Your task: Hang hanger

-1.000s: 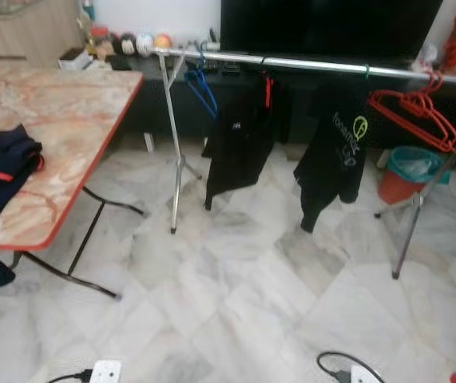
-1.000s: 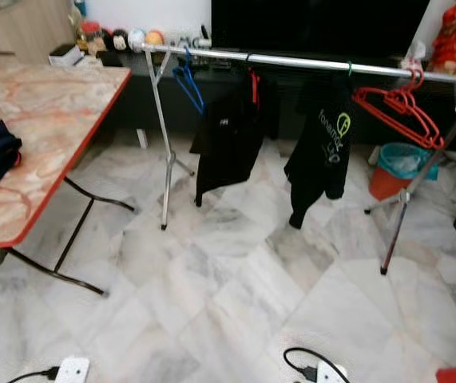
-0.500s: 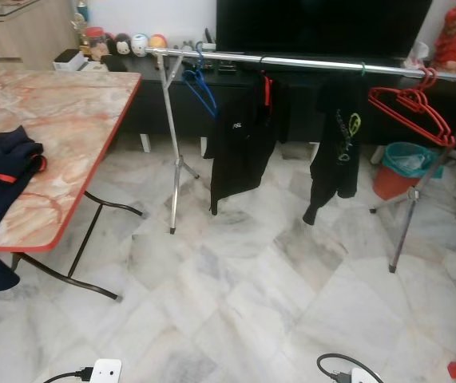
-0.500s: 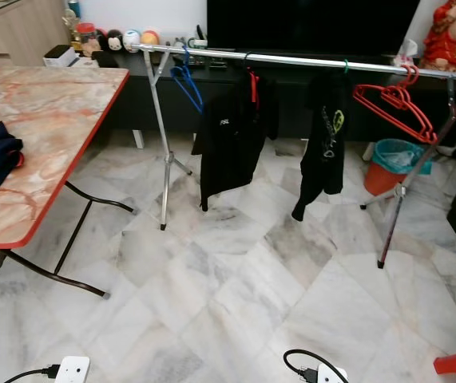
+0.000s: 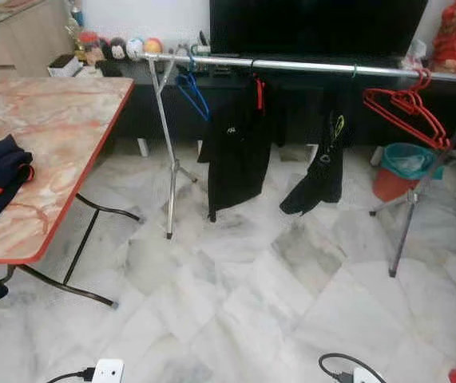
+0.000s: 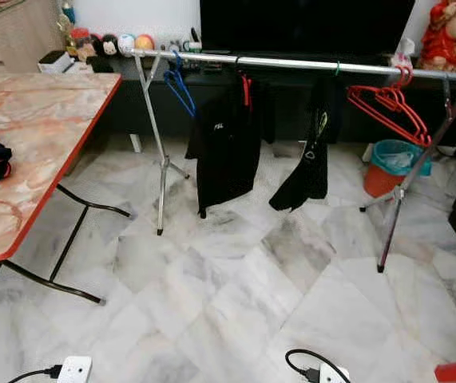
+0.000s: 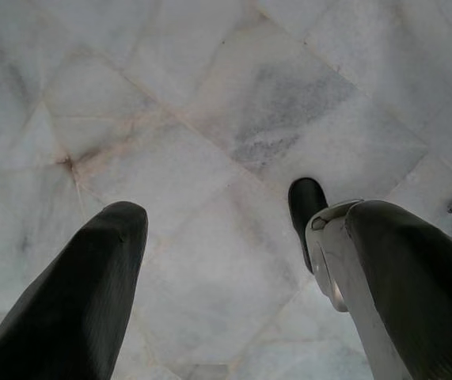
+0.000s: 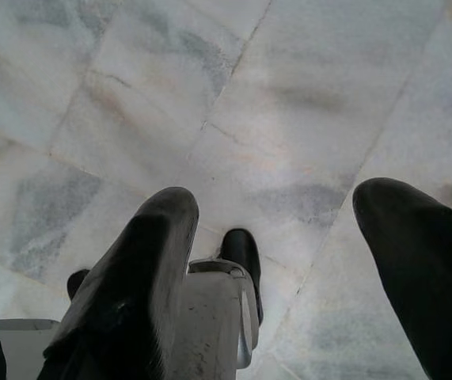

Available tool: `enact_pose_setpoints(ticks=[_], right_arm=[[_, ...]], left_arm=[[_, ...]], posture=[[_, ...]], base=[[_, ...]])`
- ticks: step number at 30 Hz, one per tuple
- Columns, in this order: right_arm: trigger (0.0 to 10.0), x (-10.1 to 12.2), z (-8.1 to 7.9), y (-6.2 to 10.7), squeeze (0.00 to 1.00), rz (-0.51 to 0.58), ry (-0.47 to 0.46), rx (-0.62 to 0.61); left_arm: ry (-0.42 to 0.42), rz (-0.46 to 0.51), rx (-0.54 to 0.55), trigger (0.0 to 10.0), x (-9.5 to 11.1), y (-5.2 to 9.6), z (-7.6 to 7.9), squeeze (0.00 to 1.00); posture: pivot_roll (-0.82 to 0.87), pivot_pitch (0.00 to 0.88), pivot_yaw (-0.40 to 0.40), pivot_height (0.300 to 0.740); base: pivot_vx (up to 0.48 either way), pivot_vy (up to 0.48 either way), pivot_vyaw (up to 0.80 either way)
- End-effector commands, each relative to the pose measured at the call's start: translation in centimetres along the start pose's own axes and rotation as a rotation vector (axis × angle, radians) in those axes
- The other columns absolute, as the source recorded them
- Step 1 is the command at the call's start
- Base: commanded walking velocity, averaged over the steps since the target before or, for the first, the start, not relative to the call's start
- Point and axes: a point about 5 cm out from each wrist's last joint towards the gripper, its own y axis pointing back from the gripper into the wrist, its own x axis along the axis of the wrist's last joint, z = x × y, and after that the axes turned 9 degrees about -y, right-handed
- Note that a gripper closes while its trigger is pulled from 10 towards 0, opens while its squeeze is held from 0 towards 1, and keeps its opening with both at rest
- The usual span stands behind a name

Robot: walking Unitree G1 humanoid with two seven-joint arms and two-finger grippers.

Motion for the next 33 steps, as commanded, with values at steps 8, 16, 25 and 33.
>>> enact_pose_setpoints(ticks=[8, 16, 25, 33], right_arm=[[10.0, 0.18, 0.01, -0.06, 0.0, -0.003, 0.0, 0.009], [10.0, 0.17, -0.06, -0.07, 0.0, -0.003, -0.013, 0.015], [10.0, 0.19, -0.06, -0.07, 0.0, -0.001, -0.017, 0.018], [10.0, 0.16, 0.01, -0.06, 0.0, -0.007, -0.009, 0.018]], left_arm=[[0.008, -0.02, -0.007, 10.0, -0.28, 0.01, 0.12, 0.0], [0.008, -0.021, -0.008, 10.0, -0.26, 0.01, 0.1, 0.0], [0.01, -0.019, -0.009, 10.0, -0.24, 0.01, 0.12, 0.0], [0.011, -0.021, -0.01, 10.0, -0.27, 0.01, 0.17, 0.0]], posture=[[0.01, 0.0, 0.01, 0.74], [0.01, 0.0, 0.011, 0.74], [0.01, 0.0, 0.01, 0.74], [0.01, 0.0, 0.006, 0.74]], base=[[0.302, 0.0, 0.3], [0.302, 0.0, 0.0], [0.303, 0.0, 0.0], [0.303, 0.0, 0.0]])
